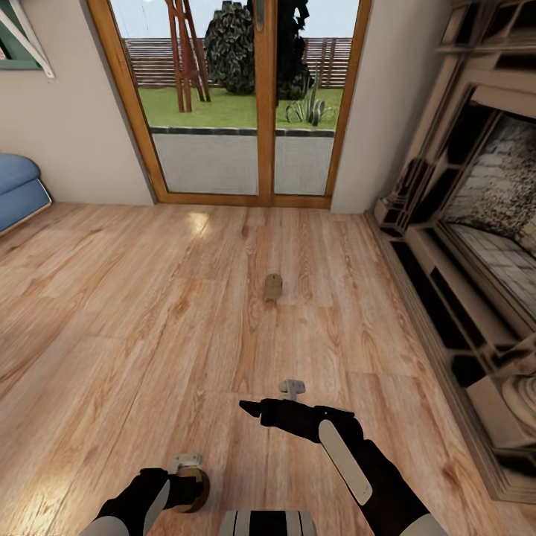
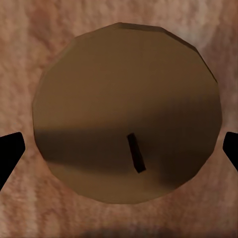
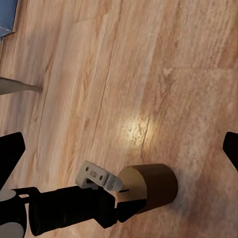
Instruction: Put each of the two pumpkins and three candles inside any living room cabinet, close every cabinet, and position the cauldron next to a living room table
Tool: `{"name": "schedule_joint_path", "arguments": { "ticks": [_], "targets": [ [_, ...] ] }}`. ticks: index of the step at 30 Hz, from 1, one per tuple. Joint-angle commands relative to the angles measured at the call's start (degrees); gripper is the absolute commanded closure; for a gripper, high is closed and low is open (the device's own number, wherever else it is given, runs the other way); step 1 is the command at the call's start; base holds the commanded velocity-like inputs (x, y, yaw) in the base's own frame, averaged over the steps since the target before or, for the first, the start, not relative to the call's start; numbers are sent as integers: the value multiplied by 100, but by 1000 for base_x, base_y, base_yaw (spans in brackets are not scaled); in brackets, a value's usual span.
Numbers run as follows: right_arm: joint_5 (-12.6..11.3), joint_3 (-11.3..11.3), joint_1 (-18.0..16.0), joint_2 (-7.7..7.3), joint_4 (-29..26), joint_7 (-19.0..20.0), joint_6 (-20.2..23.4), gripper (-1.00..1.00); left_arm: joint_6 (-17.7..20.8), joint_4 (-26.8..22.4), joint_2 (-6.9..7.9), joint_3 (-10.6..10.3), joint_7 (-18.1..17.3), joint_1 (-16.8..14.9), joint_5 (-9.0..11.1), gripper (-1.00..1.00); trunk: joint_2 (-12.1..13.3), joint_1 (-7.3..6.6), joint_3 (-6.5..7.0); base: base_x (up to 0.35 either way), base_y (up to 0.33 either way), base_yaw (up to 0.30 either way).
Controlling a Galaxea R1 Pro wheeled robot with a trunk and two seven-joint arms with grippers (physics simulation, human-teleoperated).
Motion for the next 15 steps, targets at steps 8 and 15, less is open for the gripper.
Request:
{"name": "schedule_joint_path", "arguments": {
  "ticks": [8, 15],
  "targets": [
    [3, 0, 0, 0, -2, 0, -2, -100, 8, 0, -3, 0, 0, 0, 3, -100, 0, 0, 0, 69, 0, 0],
    [4, 0, 0, 0, 0, 0, -2, -100, 2, 0, -1, 6, 0, 0, 3, -100, -4, 8, -66, 15, 0, 0]
  ]
}}
